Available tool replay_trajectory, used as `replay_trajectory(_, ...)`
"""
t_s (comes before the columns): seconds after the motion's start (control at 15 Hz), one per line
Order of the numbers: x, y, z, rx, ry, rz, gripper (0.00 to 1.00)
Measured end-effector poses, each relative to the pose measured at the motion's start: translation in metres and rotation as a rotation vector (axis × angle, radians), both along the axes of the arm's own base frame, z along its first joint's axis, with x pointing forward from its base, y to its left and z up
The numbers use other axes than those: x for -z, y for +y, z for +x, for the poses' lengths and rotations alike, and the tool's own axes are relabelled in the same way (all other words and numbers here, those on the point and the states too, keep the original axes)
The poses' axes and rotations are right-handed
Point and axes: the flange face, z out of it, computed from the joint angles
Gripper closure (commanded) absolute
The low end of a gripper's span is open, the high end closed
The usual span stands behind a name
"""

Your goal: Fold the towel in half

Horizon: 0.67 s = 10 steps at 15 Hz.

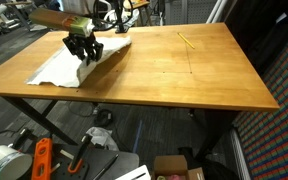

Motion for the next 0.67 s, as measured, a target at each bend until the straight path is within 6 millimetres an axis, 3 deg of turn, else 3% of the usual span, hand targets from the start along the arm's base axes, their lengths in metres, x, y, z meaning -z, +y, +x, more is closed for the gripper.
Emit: replay_trajectory(0.67, -0.005, 0.125, -0.028, -0.091, -0.212, -0.080, 0.97)
